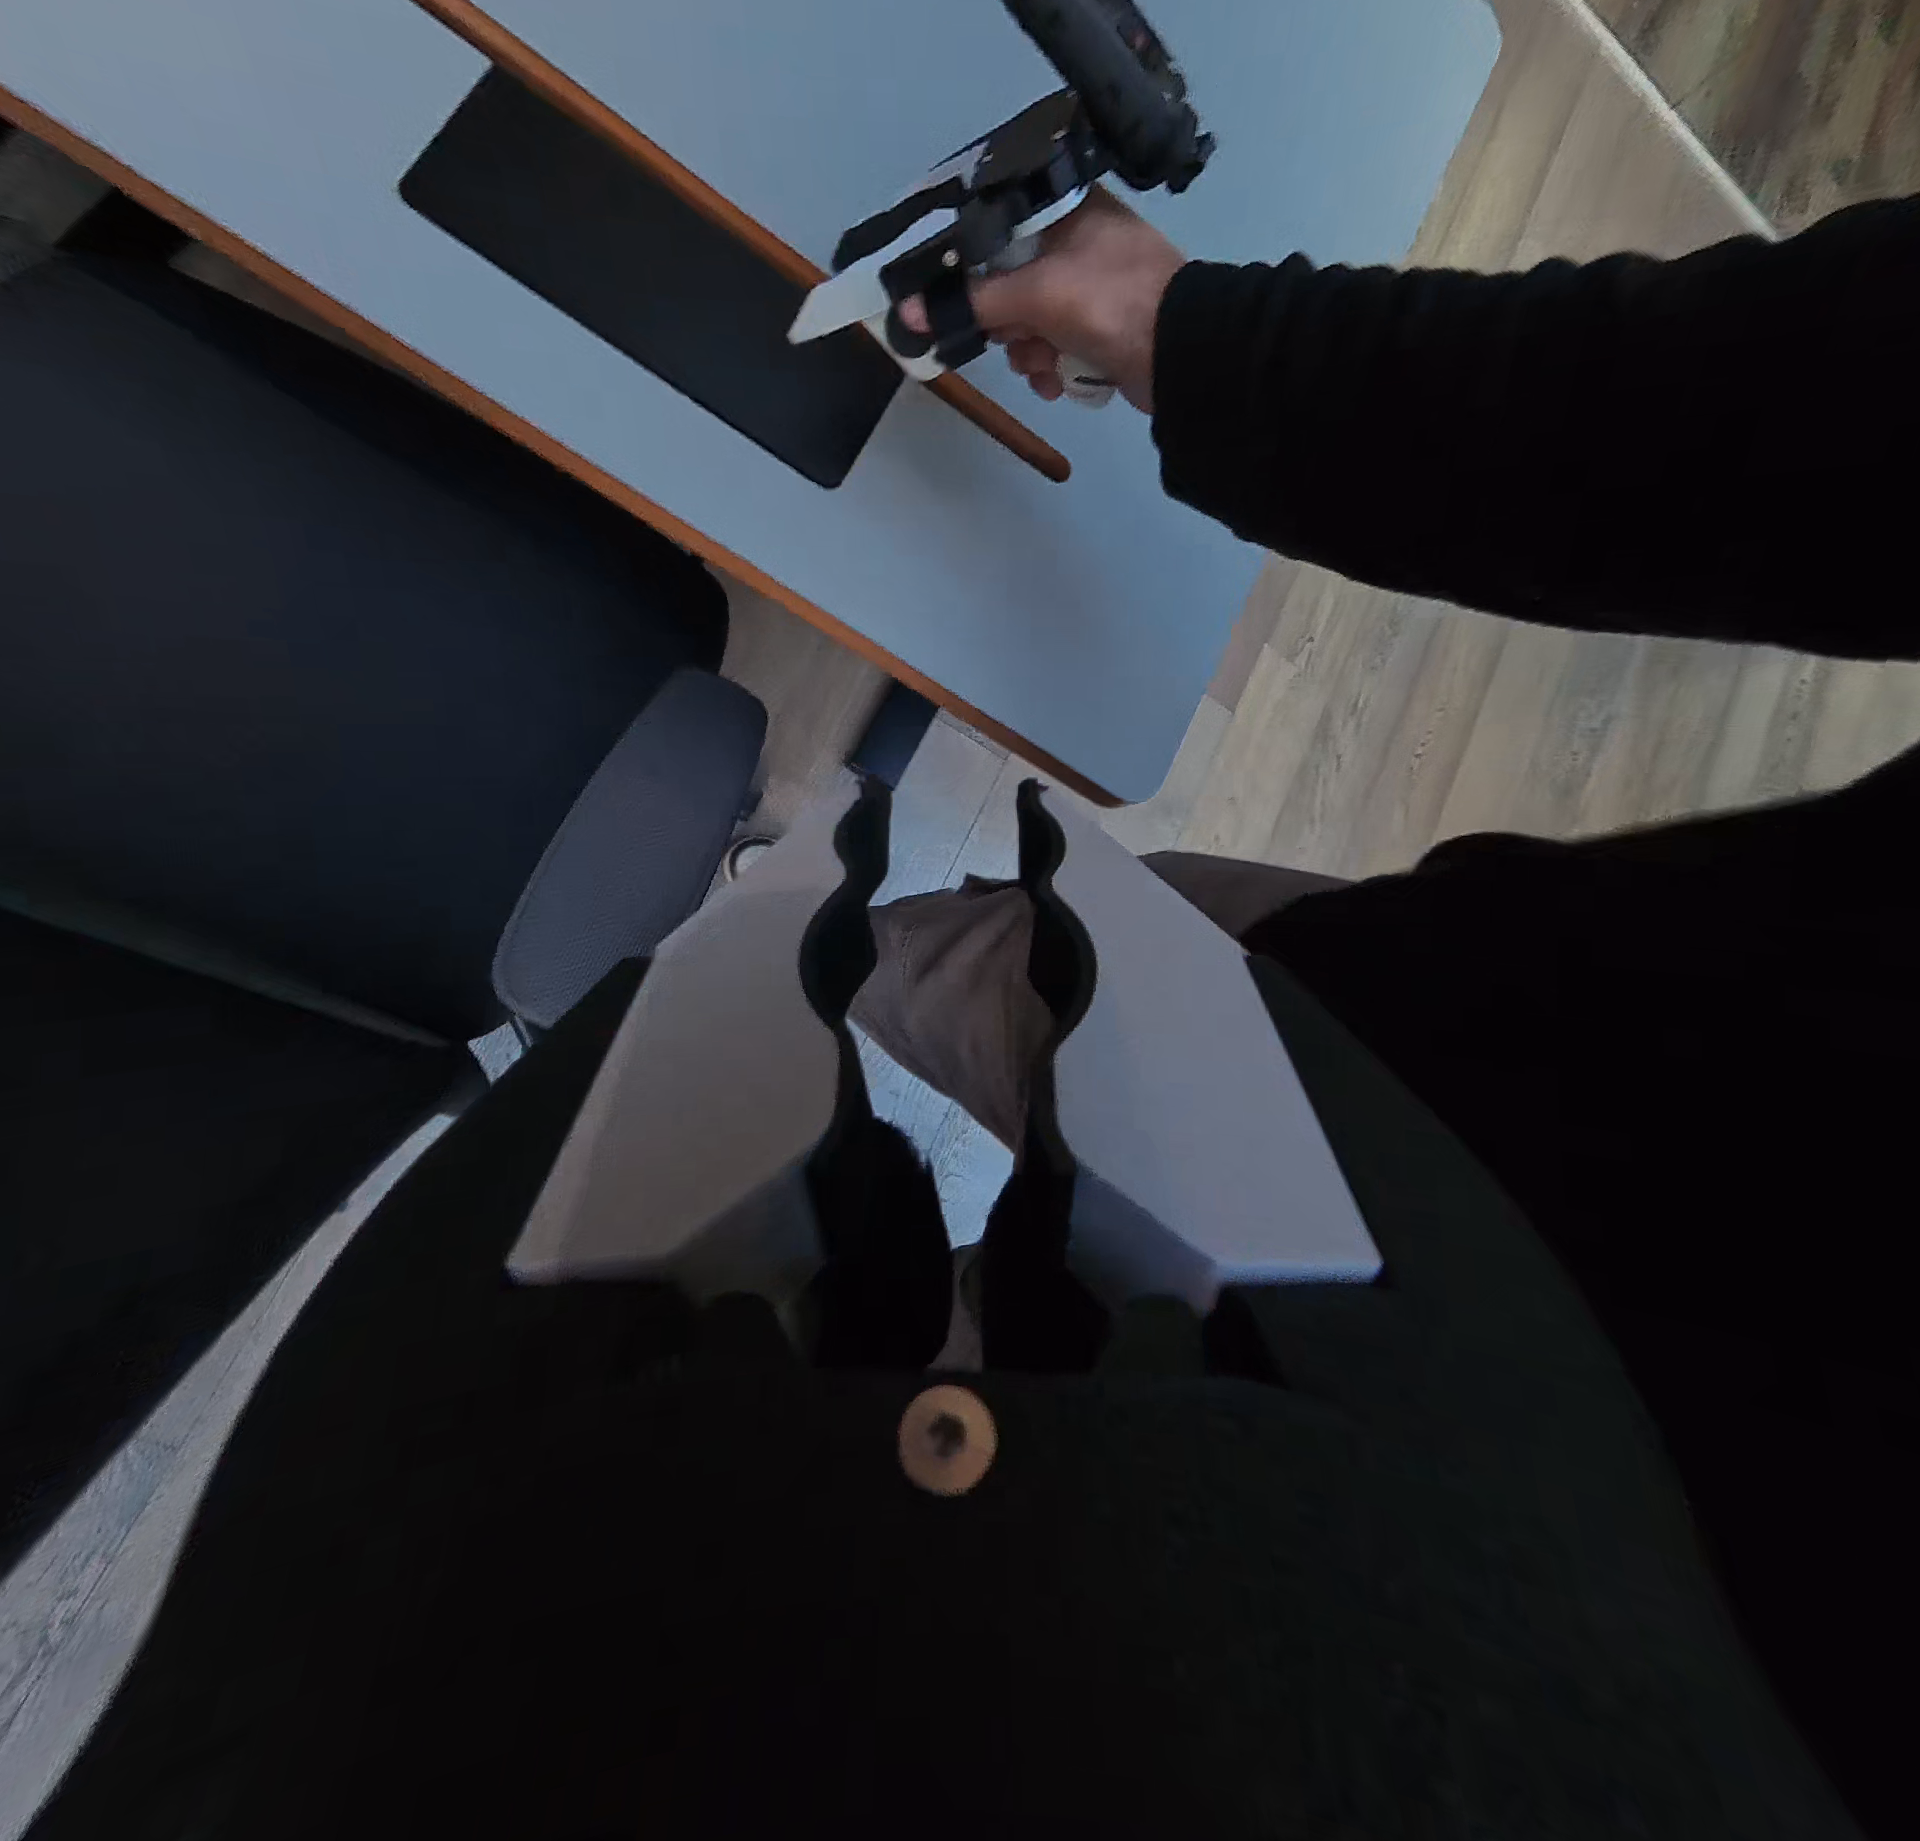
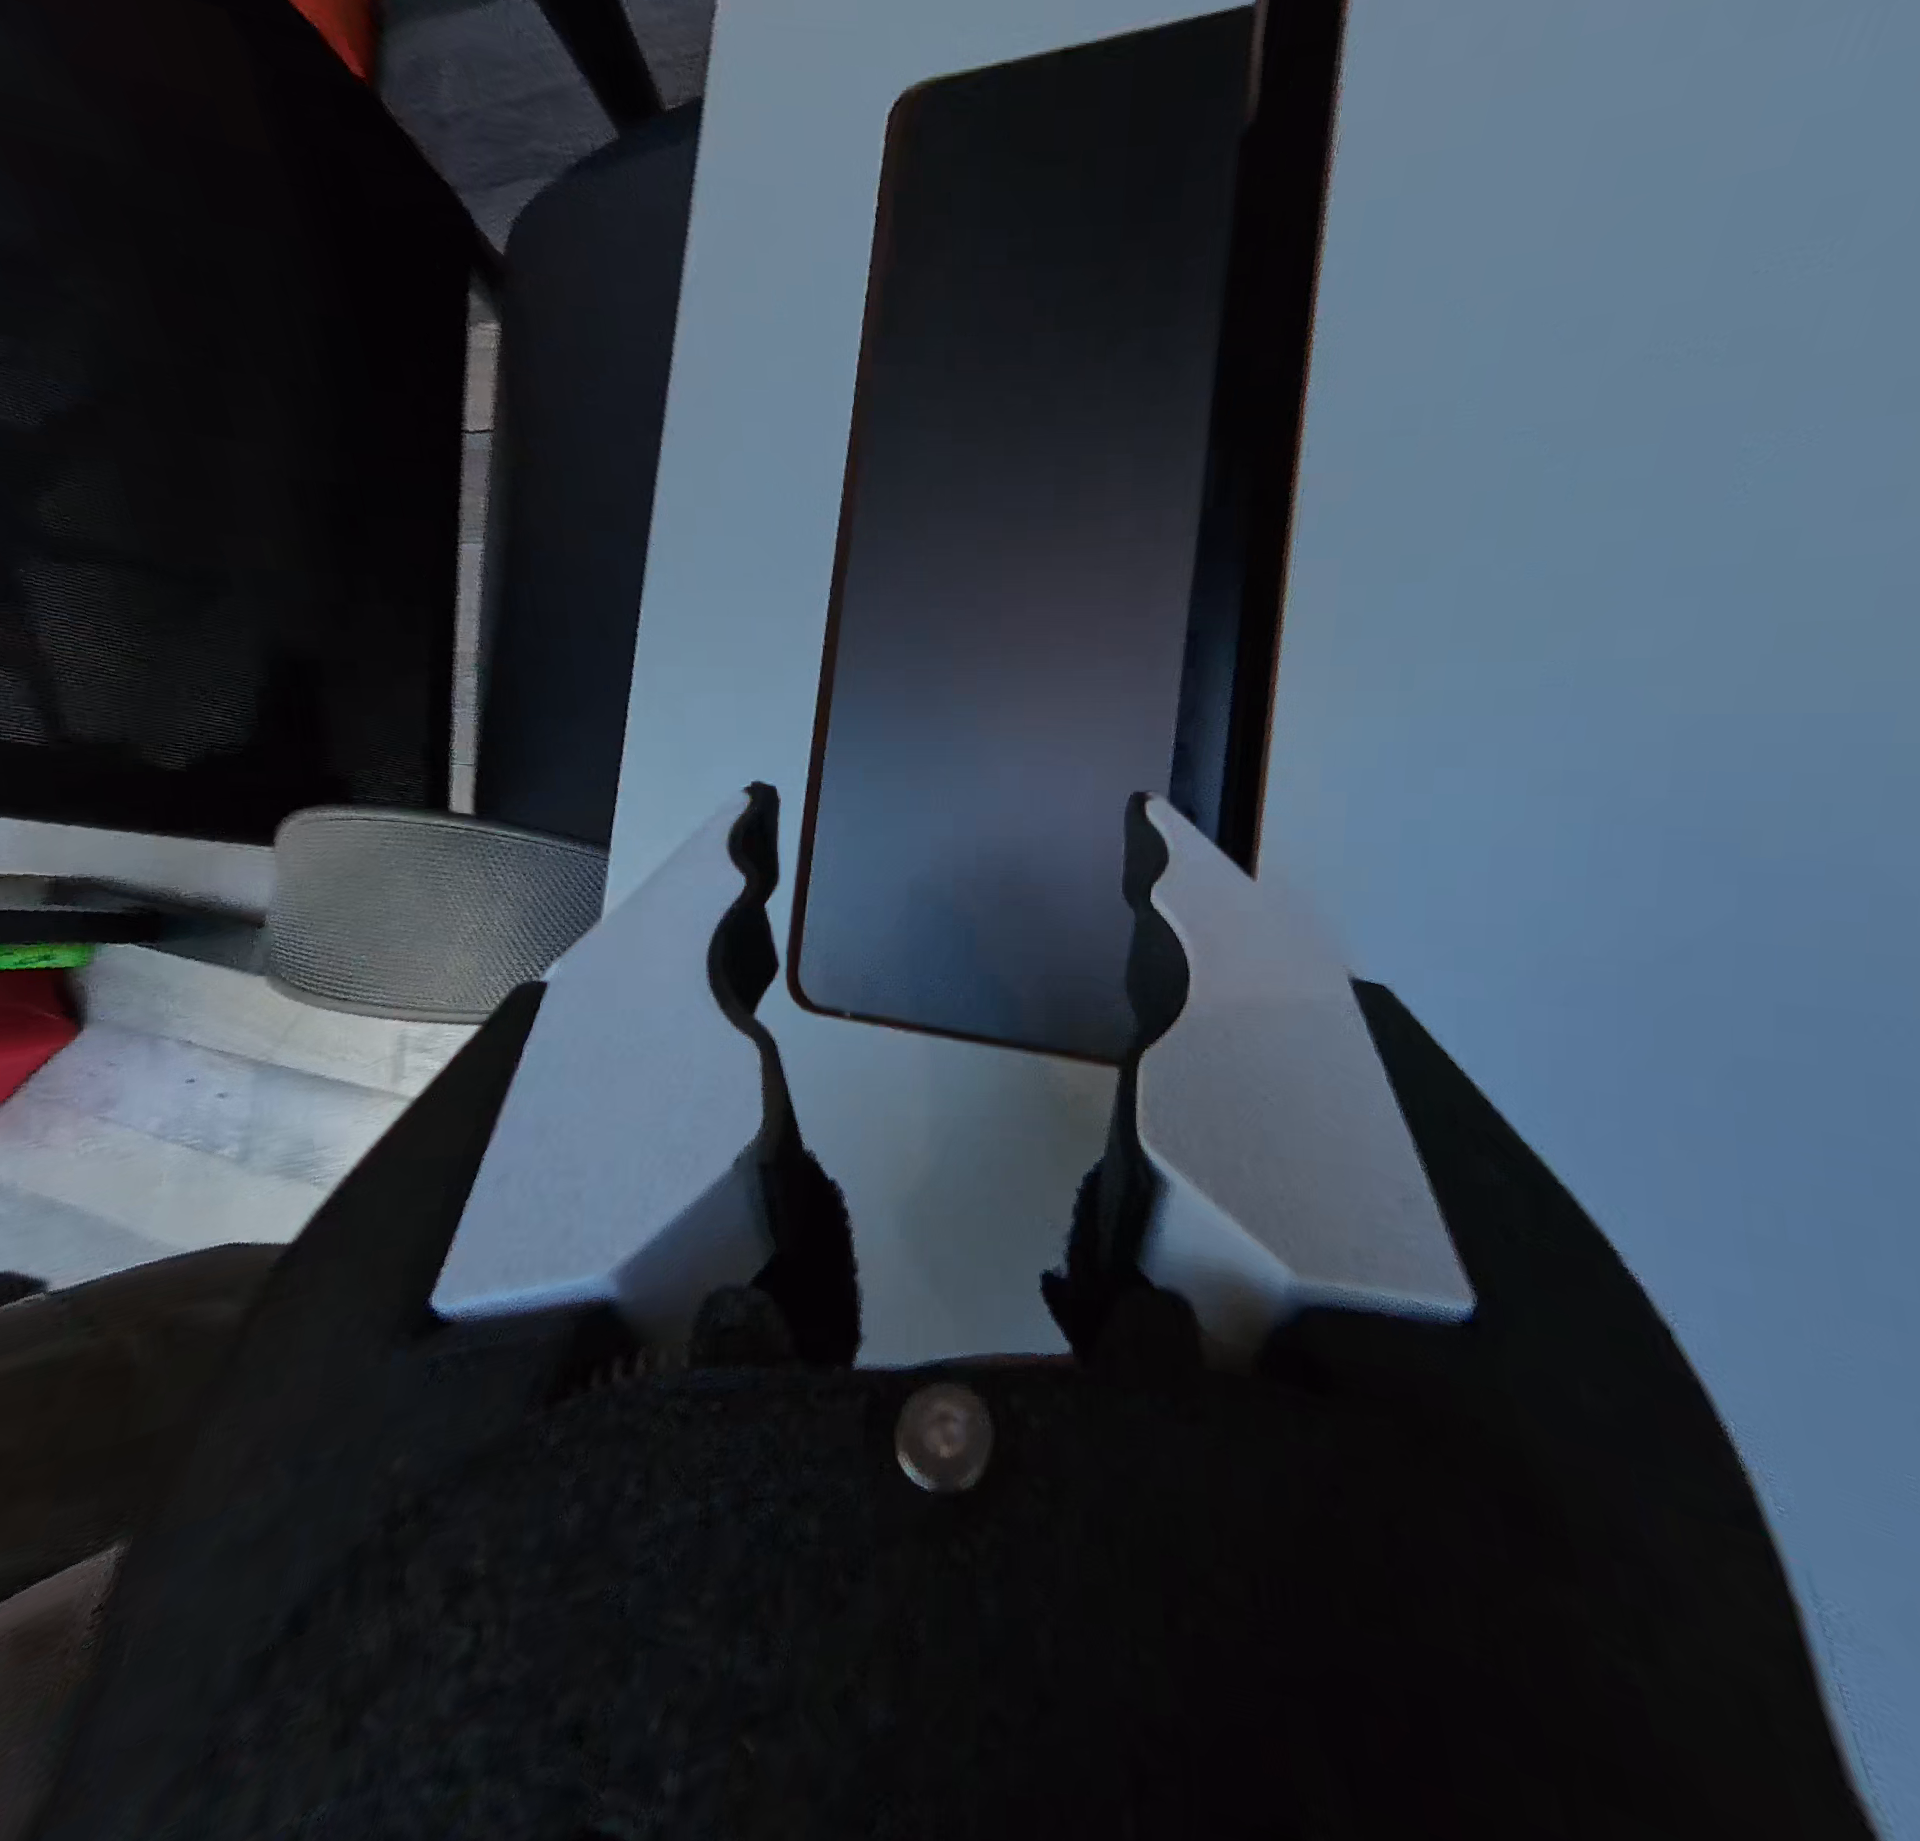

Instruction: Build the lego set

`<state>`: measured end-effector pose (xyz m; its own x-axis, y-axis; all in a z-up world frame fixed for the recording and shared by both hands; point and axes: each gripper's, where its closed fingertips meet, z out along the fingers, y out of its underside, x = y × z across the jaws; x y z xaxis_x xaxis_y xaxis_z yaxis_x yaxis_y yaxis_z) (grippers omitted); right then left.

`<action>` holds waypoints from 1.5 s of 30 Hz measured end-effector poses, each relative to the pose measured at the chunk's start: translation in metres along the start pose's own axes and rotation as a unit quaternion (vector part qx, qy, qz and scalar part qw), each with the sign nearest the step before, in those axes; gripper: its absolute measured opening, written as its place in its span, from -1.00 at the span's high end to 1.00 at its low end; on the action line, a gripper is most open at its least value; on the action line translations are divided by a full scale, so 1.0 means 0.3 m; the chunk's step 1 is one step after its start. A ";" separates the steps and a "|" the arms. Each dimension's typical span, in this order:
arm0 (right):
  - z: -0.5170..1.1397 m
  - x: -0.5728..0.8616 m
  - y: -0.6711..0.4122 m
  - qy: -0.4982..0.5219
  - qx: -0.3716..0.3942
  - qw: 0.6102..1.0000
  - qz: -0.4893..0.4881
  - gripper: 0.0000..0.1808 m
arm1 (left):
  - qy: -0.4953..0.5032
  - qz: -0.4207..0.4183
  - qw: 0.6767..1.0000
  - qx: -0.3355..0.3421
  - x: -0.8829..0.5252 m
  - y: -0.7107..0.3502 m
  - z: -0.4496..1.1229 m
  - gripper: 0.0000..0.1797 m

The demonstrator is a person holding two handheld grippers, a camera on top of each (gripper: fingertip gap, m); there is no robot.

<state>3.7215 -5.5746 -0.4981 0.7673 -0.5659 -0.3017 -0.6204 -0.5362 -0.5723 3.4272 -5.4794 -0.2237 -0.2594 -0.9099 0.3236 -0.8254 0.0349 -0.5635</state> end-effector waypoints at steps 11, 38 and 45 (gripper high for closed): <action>0.141 0.097 -0.012 -0.019 -0.054 0.998 0.021 0.26 | 0.039 -0.037 0.998 0.012 -0.028 -0.258 0.134 0.79; 0.114 0.035 -0.051 -0.156 -0.130 0.975 0.093 0.91 | 0.021 -0.014 1.000 -0.001 -0.004 -0.216 0.140 0.82; 0.094 -0.050 -0.076 -0.072 -0.150 0.986 0.021 0.94 | 0.008 -0.019 1.000 0.009 -0.021 -0.219 0.111 0.82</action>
<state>3.7288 -5.5363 -0.5019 0.7420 -0.5082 -0.4373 -0.6551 -0.6882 -0.3118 3.4997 -5.4897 -0.2140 -0.2365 -0.9035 0.3576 -0.8253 -0.0075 -0.5647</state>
